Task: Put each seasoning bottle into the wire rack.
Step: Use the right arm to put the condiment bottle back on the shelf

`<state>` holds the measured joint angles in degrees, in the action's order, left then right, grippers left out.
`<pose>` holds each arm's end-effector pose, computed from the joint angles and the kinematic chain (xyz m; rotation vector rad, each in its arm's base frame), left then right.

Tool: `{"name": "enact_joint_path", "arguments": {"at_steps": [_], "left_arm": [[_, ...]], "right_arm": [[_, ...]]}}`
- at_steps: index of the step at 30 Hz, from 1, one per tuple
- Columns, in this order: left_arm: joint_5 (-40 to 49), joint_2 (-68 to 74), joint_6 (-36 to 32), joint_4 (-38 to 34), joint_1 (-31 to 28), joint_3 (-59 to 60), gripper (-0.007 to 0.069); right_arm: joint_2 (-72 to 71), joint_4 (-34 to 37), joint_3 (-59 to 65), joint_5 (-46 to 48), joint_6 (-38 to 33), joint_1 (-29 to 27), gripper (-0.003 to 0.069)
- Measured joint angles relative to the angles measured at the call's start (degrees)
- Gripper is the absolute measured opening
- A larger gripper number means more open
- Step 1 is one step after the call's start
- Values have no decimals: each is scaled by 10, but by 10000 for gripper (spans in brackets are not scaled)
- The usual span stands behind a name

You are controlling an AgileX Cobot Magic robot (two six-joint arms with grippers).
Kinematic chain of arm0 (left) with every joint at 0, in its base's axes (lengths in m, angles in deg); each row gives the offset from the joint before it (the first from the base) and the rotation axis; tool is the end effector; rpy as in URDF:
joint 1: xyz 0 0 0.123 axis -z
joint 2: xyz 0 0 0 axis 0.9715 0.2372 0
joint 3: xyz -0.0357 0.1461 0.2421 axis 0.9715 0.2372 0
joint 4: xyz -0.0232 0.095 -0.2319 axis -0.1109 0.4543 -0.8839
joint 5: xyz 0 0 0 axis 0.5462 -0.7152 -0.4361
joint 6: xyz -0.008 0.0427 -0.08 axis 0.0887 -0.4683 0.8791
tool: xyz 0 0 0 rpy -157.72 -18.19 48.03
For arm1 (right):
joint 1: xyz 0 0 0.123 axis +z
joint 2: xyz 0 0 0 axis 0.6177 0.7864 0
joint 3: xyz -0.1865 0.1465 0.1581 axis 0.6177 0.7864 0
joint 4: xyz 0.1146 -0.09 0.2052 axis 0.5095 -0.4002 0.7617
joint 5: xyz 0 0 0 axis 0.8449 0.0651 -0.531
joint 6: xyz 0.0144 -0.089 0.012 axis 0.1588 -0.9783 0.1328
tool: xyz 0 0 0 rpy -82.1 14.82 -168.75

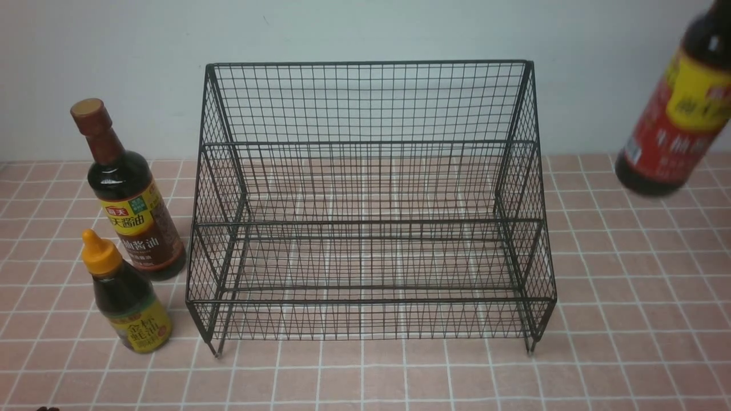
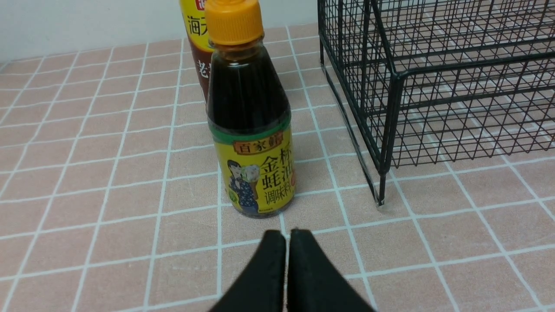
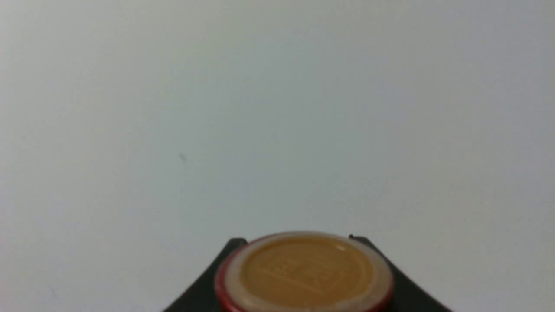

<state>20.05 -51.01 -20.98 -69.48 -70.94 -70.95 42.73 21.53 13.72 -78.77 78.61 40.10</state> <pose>0.0522 -0.0053 0.1707 0.1436 1.8708 -0.0287 0.2701 0.0294 0.4124 -0.1575 1.3390 0.2488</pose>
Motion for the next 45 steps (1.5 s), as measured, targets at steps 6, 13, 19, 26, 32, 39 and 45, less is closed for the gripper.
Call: {"name": "enact_joint_path", "arguments": {"at_steps": [6,13,19,26,32,39,45], "left_arm": [[0,0,0,0,0,0,-7],[0,0,0,0,0,0,-7],[0,0,0,0,0,0,-7],[0,0,0,0,0,0,-7],[0,0,0,0,0,0,-7],[0,0,0,0,0,0,-7],[0,0,0,0,0,0,-7]], "right_arm": [[41,-108,-116,-29,119,63,269],[144,-163,-198,-42,168,137,269],[232,-179,-207,-37,173,164,269],[261,-208,-181,-19,178,166,269],[261,-208,-142,-19,176,166,269],[261,-208,-94,-19,174,166,269],[261,-208,-53,-18,170,166,269]]}}
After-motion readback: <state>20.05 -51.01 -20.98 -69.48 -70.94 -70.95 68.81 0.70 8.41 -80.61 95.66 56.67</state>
